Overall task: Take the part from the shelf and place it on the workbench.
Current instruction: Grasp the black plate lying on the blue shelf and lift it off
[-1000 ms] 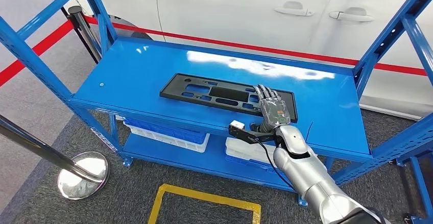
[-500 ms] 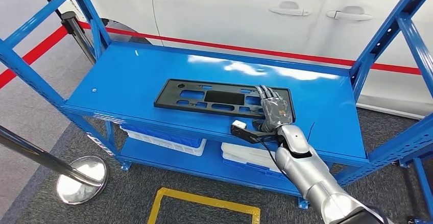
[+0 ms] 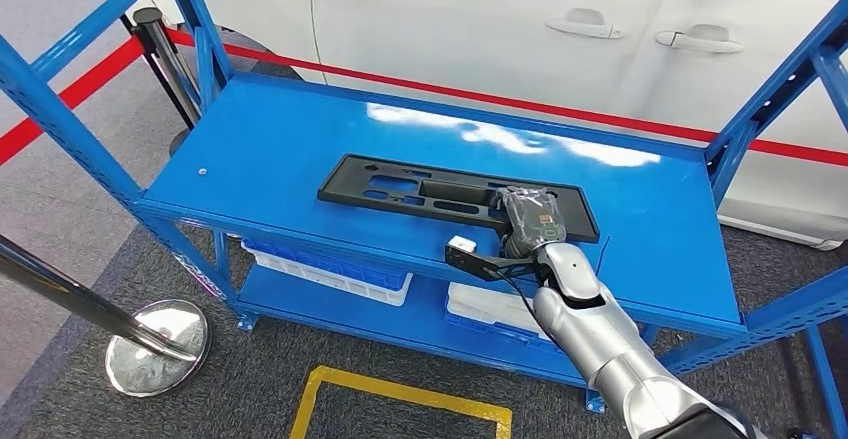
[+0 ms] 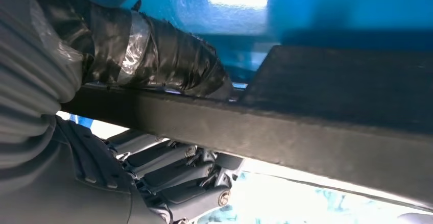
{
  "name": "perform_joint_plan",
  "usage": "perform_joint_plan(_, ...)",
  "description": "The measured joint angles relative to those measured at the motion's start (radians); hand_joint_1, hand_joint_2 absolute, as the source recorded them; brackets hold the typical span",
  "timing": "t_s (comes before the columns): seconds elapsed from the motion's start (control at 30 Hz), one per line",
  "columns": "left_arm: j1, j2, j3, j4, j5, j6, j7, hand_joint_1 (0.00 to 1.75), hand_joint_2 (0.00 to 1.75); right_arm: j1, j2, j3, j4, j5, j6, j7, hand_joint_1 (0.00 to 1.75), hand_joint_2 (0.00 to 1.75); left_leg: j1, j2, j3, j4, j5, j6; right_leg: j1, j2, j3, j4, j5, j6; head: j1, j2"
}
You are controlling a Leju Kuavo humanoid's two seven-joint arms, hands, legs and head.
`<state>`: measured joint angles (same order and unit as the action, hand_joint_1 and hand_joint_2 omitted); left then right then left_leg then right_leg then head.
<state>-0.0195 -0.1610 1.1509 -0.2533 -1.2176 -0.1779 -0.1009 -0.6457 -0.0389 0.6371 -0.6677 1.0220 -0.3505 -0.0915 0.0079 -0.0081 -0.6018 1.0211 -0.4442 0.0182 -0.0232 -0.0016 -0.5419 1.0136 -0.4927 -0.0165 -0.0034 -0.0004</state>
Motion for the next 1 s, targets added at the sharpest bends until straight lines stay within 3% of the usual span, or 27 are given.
perform_joint_plan(0.07, 0.000, 0.000, 0.000, 0.000, 0.000, -0.001, -0.003, 0.00, 0.00, 0.000, 0.000, 0.000, 0.000, 0.000, -0.002, -0.002, 1.74, 1.75, 0.000, 0.000, 0.000, 0.000, 0.000, 0.001, 0.000, 0.000, 0.000, -0.001, 0.001, 0.005, 0.000, 0.000)
perform_joint_plan(0.2, 0.000, 0.000, 0.000, 0.000, 0.001, -0.002, -0.006, 0.00, 0.00, 0.001, 0.000, 0.000, 0.000, -0.001, -0.007, -0.005, 1.75, 1.75, -0.002, 0.000, 0.000, 0.001, 0.000, 0.001, -0.002, 0.000, 0.000, -0.002, 0.001, 0.027, 0.000, 0.000)
perform_joint_plan(0.33, 0.000, 0.000, 0.002, 0.000, 0.005, -0.007, -0.010, 0.00, 0.00, 0.005, 0.000, 0.000, 0.000, -0.004, -0.013, -0.012, 1.75, 1.75, -0.002, 0.000, 0.000, 0.001, 0.001, 0.001, -0.002, 0.000, 0.000, -0.002, 0.000, 0.030, 0.000, 0.000)
perform_joint_plan(0.47, 0.000, 0.000, 0.008, 0.000, 0.017, -0.022, -0.026, 0.00, 1.75, 0.010, -0.001, 0.000, 0.000, -0.007, -0.023, -0.020, 1.75, 1.75, -0.001, 0.000, 0.001, 0.001, 0.001, 0.001, 0.001, 0.000, -0.001, 0.000, 0.000, 0.030, 0.000, 0.000)
perform_joint_plan(0.77, 0.002, -0.001, 0.038, -0.007, 0.050, -0.039, -0.052, 0.00, 1.75, 0.051, -0.018, -0.021, -0.078, -0.072, -0.054, -0.085, 1.75, 1.75, 0.000, 0.000, 0.001, 0.001, 0.001, 0.001, 0.001, 0.000, -0.002, 0.002, -0.001, 0.029, 0.000, 0.000)
perform_joint_plan(1.0, 0.006, -0.010, 0.059, -0.029, 0.043, -0.036, -0.040, 0.00, 1.75, 0.119, -0.062, -0.043, -0.327, -0.101, -0.015, -0.089, 1.75, 1.75, 0.001, 0.000, 0.001, 0.001, 0.001, 0.001, 0.001, 0.000, -0.002, 0.003, -0.001, 0.029, 0.000, 0.000)
